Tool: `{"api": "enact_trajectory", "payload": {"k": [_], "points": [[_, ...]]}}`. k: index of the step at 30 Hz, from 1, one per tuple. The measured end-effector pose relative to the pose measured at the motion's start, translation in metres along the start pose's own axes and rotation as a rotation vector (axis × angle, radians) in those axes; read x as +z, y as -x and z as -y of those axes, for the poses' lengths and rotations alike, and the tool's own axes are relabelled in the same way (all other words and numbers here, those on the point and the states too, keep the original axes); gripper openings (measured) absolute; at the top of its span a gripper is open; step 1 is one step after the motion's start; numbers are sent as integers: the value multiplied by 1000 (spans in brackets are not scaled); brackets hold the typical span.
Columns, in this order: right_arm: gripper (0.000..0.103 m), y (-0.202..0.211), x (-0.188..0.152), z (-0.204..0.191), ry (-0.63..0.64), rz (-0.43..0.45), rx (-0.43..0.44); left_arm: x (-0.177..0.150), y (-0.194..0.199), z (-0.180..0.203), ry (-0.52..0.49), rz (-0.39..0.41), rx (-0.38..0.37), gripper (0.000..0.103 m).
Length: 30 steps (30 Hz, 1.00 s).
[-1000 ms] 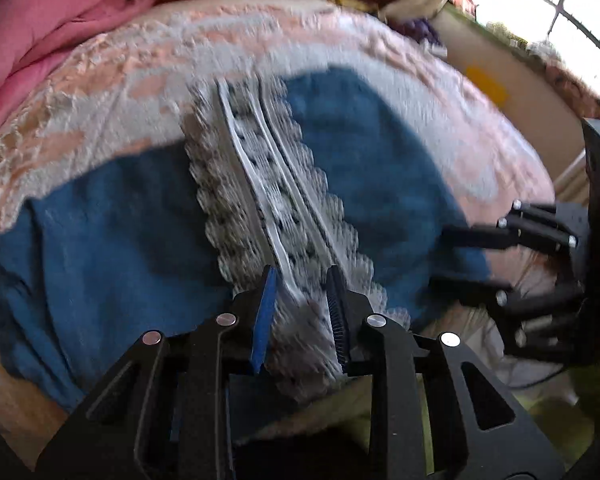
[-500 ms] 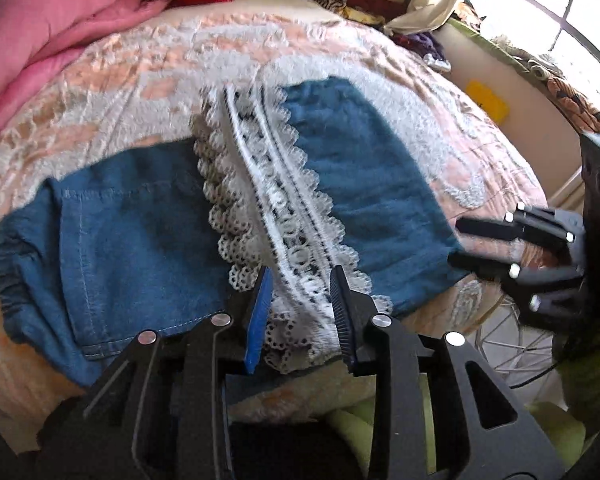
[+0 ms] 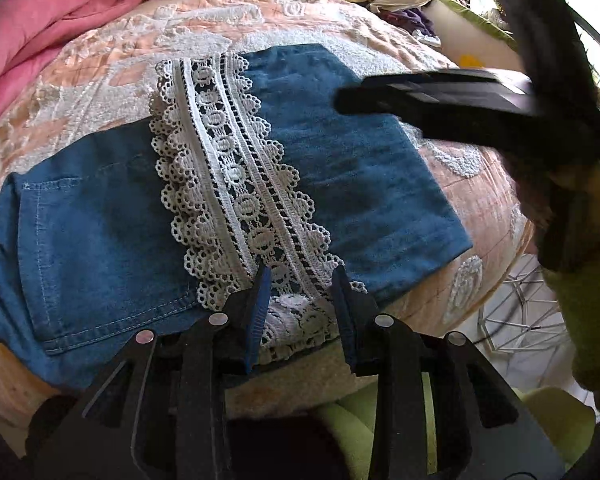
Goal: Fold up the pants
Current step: 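Open the left gripper on the laid lace while the right gripper withdraws from the pants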
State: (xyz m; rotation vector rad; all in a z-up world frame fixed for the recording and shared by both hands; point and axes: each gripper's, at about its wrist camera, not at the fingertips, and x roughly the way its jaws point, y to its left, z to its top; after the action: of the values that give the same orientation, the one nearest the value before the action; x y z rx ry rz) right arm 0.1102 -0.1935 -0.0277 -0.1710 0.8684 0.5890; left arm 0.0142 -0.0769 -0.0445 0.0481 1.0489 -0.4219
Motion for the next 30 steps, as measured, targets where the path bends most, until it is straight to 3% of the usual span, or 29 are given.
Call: {"api": "enact_trajectory", "payload": {"k": [7,21,23,27,30], "points": [[36,-54,28,18,-48,-77,-41,-1,0,0,-2,5,-9,24],[35,-71,57,35,-85,-45,-88,-2,2,-5,13,13,-42,25],[37,-58,58,36,-92,-16,-80,-2,3,-4,12,15,-46,28],[59,-25,55,38,-119,56,-46,-2,12,-7,17,37,-53,38],[67,0,50,36,-111,99,-37,-1,19,-9,24,55,-32,51]]}}
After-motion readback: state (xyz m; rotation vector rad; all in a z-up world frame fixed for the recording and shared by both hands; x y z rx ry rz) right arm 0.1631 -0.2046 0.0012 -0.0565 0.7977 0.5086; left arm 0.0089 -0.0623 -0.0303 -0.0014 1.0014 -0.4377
